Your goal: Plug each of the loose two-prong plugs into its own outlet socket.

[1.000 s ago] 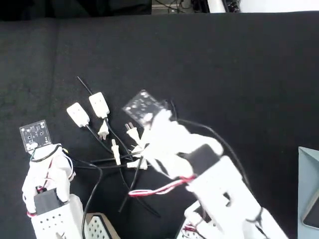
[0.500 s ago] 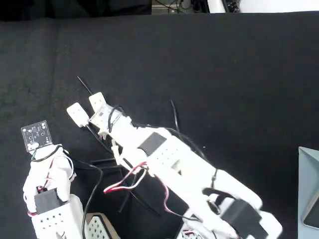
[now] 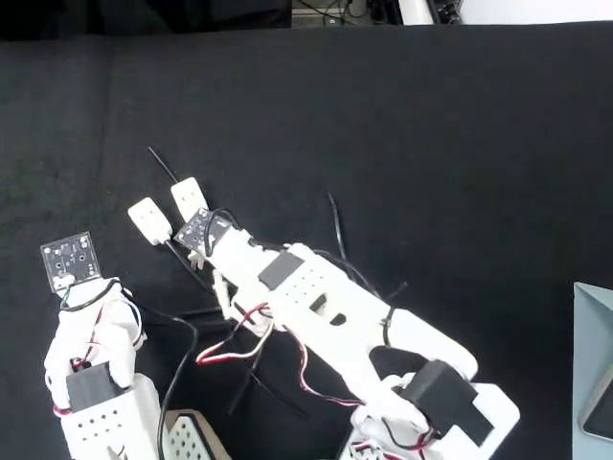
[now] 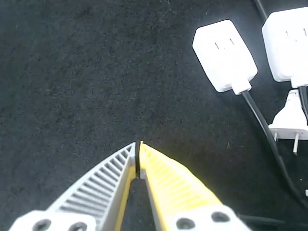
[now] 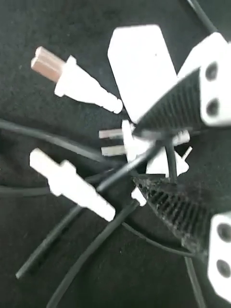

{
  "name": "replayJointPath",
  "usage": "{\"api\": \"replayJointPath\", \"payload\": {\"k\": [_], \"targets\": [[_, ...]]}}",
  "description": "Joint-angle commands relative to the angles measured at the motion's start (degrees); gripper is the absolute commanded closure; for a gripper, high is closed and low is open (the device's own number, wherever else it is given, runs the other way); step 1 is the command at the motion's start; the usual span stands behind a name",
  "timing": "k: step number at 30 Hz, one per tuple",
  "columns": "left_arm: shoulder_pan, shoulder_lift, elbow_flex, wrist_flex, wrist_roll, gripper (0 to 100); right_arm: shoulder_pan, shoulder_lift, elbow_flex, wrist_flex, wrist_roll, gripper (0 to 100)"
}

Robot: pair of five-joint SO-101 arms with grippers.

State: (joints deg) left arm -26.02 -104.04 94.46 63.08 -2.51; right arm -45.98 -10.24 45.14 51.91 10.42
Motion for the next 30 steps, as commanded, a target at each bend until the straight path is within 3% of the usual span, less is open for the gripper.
{"api": "replayJointPath", "payload": {"k": [1,10,15,20,24,30], "targets": [[-0.5,-0.2,-0.2,-1.1,-0.4,97,0.1,0.2,-2.2,0.6,0.7,97.3],[-0.5,-0.2,-0.2,-1.1,-0.4,97,9.7,-2.7,-9.7,12.1,2.5,98.7],[-0.5,-0.2,-0.2,-1.1,-0.4,97,10.1,-6.3,-11.0,14.2,4.1,98.4],[-0.5,-0.2,-0.2,-1.1,-0.4,97,10.1,-6.5,-10.7,9.5,3.5,90.5],[-0.5,-0.2,-0.2,-1.1,-0.4,97,10.1,-4.2,-10.3,4.1,-2.6,82.2],[-0.5,-0.2,-0.2,-1.1,-0.4,97,9.3,2.1,-10.3,-2.2,-4.1,81.4]]}}
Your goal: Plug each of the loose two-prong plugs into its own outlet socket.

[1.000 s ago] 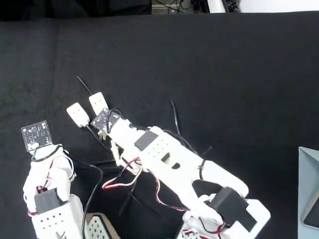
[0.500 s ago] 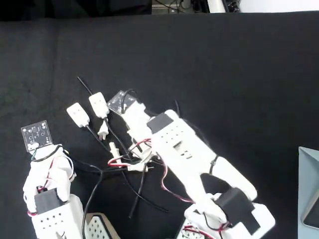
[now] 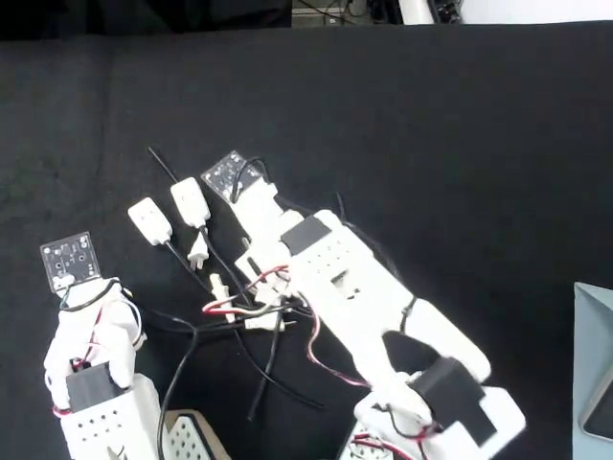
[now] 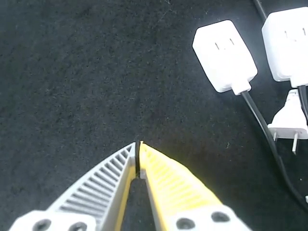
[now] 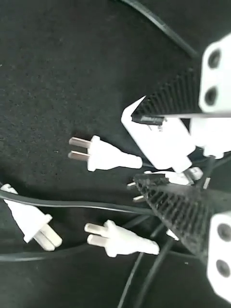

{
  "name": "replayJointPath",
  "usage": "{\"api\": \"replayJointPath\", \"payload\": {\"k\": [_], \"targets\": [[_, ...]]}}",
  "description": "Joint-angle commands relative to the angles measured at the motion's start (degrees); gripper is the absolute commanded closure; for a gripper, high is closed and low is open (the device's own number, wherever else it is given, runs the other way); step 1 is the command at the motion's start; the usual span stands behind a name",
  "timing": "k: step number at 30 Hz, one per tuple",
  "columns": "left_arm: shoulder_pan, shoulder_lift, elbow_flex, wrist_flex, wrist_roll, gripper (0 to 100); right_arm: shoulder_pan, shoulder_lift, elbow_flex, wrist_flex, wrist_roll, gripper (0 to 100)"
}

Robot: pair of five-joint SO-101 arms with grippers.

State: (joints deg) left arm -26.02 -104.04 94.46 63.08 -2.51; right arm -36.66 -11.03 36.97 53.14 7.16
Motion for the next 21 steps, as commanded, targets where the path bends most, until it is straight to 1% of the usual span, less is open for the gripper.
{"api": "replayJointPath", "payload": {"k": [1,5,14,16,19,21], "targets": [[-0.5,-0.2,-0.2,-1.1,-0.4,97,-0.5,3.9,-2.2,-3.8,-0.9,81.4],[-0.5,-0.2,-0.2,-1.1,-0.4,97,-2.6,7.6,-2.2,-5.7,-0.9,81.4],[-0.5,-0.2,-0.2,-1.1,-0.4,97,-2.4,13.6,-2.7,-12.8,-0.9,82.2],[-0.5,-0.2,-0.2,-1.0,-0.4,97,-2.4,14.8,-4.8,-12.1,-0.9,87.1],[-0.5,-0.2,-0.2,-1.0,-0.4,97,-1.4,17.1,-8.9,-10.4,-0.9,99.2],[-0.5,-0.2,-0.2,-0.9,-0.4,97,-0.4,18.0,-12.0,-6.9,-0.9,97.6]]}}
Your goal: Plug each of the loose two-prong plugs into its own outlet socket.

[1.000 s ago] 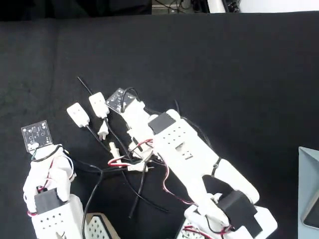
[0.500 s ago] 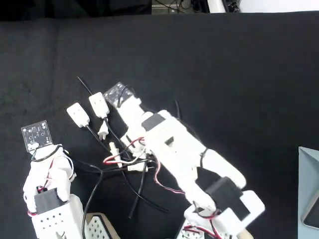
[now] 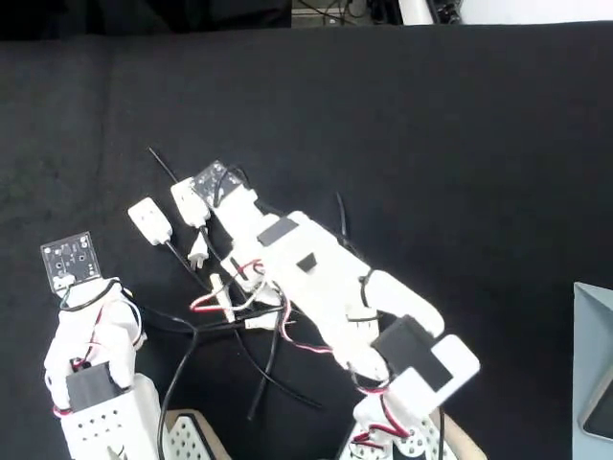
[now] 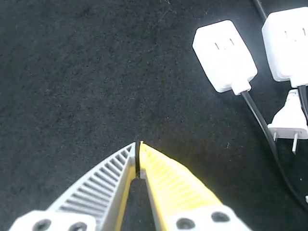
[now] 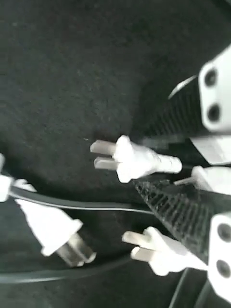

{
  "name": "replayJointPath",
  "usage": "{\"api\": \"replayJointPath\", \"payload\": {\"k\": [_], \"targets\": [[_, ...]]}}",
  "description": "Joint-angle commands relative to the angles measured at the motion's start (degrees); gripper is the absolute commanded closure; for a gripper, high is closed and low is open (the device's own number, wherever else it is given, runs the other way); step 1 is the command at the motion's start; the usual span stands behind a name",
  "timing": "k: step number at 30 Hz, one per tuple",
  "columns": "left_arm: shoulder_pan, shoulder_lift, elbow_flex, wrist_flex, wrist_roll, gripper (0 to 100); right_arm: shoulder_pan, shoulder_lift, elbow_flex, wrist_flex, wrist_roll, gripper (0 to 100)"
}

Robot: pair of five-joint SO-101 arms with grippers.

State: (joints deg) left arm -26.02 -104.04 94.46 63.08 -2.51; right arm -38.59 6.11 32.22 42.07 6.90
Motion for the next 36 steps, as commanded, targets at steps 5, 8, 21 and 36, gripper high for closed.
{"api": "replayJointPath", "payload": {"k": [5,8,21,36], "targets": [[-0.5,-0.2,-0.2,-0.8,-0.4,97,4.6,0.7,-17.9,17.2,-0.6,98.8],[-0.5,-0.2,-0.2,-0.8,-0.4,97,6.1,-1.2,-24.0,23.8,-1.7,98.8],[-0.5,-0.2,-0.2,-0.9,-0.4,97,17.8,-16.0,-33.8,39.5,-11.0,98.7],[-0.5,-0.2,-0.1,-0.9,-0.4,97,4.1,-0.1,-21.2,18.4,-10.5,74.0]]}}
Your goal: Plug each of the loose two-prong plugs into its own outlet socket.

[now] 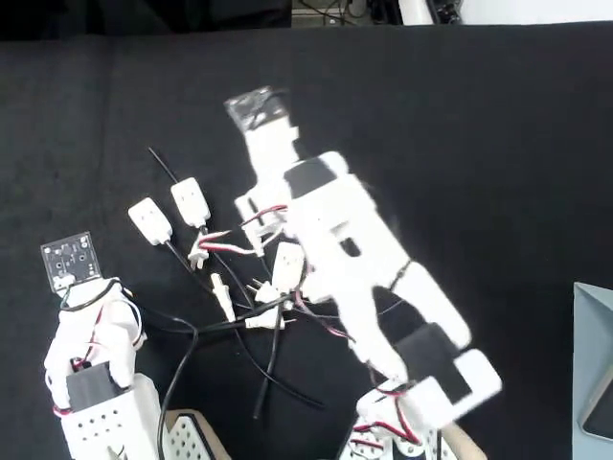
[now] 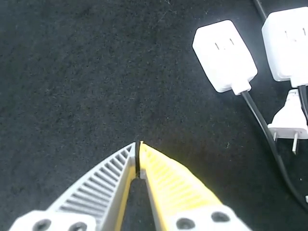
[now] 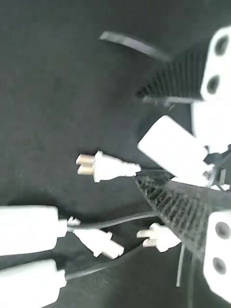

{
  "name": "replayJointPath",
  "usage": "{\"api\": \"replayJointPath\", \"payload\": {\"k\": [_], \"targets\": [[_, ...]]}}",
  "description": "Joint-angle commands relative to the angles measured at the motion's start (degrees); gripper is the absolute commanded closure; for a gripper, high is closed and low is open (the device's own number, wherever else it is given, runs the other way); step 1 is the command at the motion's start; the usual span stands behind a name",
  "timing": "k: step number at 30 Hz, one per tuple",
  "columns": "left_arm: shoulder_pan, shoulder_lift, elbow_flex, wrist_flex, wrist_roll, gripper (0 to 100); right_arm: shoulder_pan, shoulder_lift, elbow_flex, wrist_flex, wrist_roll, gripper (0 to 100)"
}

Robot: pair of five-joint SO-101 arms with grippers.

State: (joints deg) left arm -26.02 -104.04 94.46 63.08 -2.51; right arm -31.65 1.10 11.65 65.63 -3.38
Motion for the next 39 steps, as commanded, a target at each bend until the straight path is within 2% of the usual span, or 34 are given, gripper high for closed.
{"api": "replayJointPath", "payload": {"k": [1,7,18,21,25,32,39], "targets": [[-0.5,-0.2,-0.1,-0.9,-0.4,97,-3.1,6.6,-0.7,-6.5,-0.3,74.0],[-0.5,-0.2,-0.1,-0.8,-0.4,97,-3.3,13.9,-0.7,-12.2,-0.3,74.0],[-0.5,-0.2,-0.1,-0.8,-0.4,97,-3.3,18.9,-1.0,-16.2,-0.3,74.1],[-0.5,-0.2,-0.1,-0.8,-0.4,97,-3.2,20.1,-2.8,-14.8,-0.3,78.5],[-0.5,-0.2,-0.1,-0.7,-0.4,97,-2.9,20.5,-4.8,-13.5,-0.3,98.2],[-0.5,-0.2,-0.1,-0.7,-0.4,97,0.1,18.5,-9.2,-6.7,1.8,98.7],[-0.5,-0.2,-0.1,-0.7,-0.4,97,0.9,6.9,-12.8,3.5,1.7,98.7]]}}
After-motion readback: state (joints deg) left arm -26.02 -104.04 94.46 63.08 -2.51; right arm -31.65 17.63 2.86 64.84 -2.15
